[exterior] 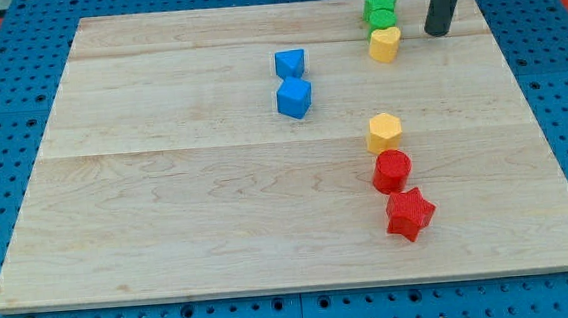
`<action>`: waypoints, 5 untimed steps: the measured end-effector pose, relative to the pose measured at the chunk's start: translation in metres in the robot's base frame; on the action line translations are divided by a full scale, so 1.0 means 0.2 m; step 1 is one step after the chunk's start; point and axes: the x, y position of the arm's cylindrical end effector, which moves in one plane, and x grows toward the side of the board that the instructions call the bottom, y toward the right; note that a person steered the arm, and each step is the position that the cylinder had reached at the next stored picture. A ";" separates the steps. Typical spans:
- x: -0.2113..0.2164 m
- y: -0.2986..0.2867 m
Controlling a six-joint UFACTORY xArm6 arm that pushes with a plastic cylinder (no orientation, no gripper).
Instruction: Insert the yellow heart in between the blue triangle and blue cube
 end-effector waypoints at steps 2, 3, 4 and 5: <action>0.01 -0.03; 0.05 -0.08; 0.10 -0.14; 0.11 -0.15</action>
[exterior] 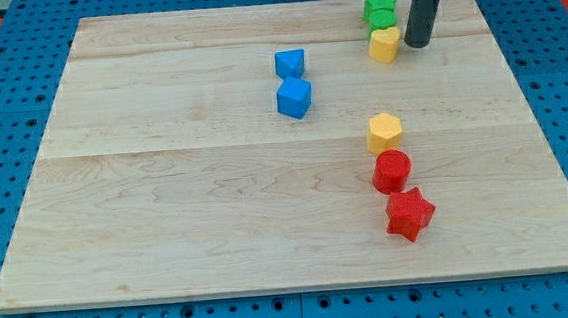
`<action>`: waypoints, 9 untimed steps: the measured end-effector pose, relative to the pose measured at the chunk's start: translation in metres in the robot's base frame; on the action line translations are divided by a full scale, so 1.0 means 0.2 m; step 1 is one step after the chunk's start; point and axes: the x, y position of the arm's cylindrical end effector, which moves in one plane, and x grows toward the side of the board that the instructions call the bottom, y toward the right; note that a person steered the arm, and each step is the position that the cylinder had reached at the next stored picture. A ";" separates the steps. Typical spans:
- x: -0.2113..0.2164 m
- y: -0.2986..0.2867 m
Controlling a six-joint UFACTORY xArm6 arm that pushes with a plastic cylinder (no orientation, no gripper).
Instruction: Insert the yellow heart in between the blue triangle and blue cube
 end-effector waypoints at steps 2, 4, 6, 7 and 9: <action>0.04 0.06; 0.21 -0.10; -0.12 0.07; 0.05 -0.22; 0.19 -0.81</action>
